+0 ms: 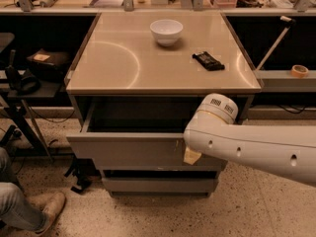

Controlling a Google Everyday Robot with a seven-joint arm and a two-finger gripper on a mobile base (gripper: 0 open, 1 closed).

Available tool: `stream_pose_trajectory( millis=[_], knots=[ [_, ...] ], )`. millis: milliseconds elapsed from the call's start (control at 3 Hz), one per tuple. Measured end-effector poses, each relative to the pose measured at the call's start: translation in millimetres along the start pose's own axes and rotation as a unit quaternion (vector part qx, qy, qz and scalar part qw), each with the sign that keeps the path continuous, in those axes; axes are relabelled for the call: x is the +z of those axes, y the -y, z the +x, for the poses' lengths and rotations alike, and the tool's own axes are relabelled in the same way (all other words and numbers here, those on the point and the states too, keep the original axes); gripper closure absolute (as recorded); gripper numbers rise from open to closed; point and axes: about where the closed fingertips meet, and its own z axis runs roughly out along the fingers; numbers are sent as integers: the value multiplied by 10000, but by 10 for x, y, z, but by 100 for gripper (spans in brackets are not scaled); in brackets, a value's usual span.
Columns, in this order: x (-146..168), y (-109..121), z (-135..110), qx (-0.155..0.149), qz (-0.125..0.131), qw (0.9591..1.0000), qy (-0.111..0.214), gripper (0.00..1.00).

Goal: Open top drawer

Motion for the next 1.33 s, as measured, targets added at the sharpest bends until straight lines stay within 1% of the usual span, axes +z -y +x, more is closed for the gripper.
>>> stream_pose_trajectory(
  millis=[667,1000,1333],
  knots=[
    [0,0,0,0,0,10000,0,68],
    [-156,-48,73,-14,97,10000,6,91],
    [-323,-120,151,-29,273,9996,16,100]
  ],
)
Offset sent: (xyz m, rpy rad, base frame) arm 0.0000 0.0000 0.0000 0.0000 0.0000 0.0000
